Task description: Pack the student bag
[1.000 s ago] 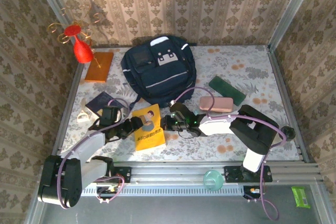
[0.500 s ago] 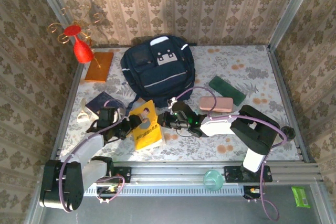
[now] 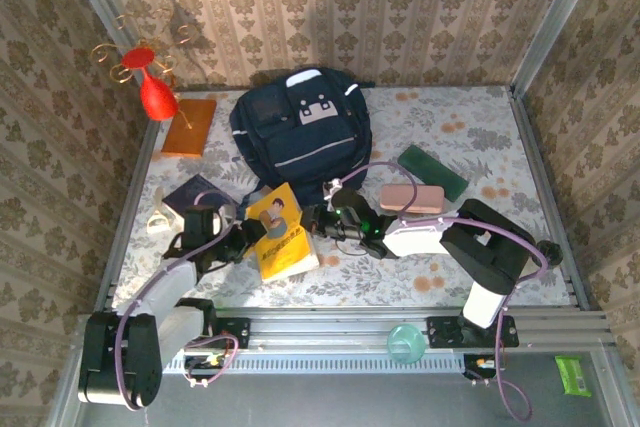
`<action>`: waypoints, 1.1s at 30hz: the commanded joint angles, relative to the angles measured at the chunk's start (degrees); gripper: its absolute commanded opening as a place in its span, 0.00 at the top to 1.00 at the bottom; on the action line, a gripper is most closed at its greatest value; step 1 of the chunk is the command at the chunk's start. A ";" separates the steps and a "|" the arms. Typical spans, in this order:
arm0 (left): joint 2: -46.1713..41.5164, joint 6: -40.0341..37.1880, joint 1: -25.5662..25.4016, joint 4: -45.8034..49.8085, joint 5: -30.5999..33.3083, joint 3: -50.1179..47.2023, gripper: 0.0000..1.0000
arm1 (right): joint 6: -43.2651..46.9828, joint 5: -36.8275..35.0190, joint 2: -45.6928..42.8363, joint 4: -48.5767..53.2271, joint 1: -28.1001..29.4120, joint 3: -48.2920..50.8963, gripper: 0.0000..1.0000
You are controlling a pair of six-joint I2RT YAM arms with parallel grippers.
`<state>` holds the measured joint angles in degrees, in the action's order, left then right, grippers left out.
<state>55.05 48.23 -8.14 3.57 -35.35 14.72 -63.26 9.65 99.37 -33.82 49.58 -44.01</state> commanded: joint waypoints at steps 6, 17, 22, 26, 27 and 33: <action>-5.63 -0.06 -0.56 -6.80 -9.11 0.81 0.44 | 1.29 0.90 2.22 1.07 0.35 0.24 1.00; -5.92 -0.83 -0.58 -10.46 -12.11 1.08 0.48 | 5.19 1.74 5.80 3.11 0.24 -0.01 1.00; -5.76 -4.70 -0.58 -1.87 -7.98 3.44 0.60 | 5.31 1.87 6.23 2.59 0.19 0.15 1.00; -5.19 -6.92 -0.62 1.00 -5.77 3.75 0.75 | 7.53 1.25 5.33 4.55 0.08 -0.28 1.00; -4.83 -6.92 -0.60 0.72 -5.62 3.65 0.80 | 8.19 1.33 5.00 5.09 -0.01 -0.50 1.00; -5.76 -5.88 -0.64 -0.14 -6.25 4.00 1.00 | 12.39 4.48 0.03 9.53 -2.77 -0.61 0.82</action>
<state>50.70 42.57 -8.27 4.71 -40.10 16.29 -55.13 10.68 103.68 -28.64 48.12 -43.79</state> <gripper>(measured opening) 0.110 0.140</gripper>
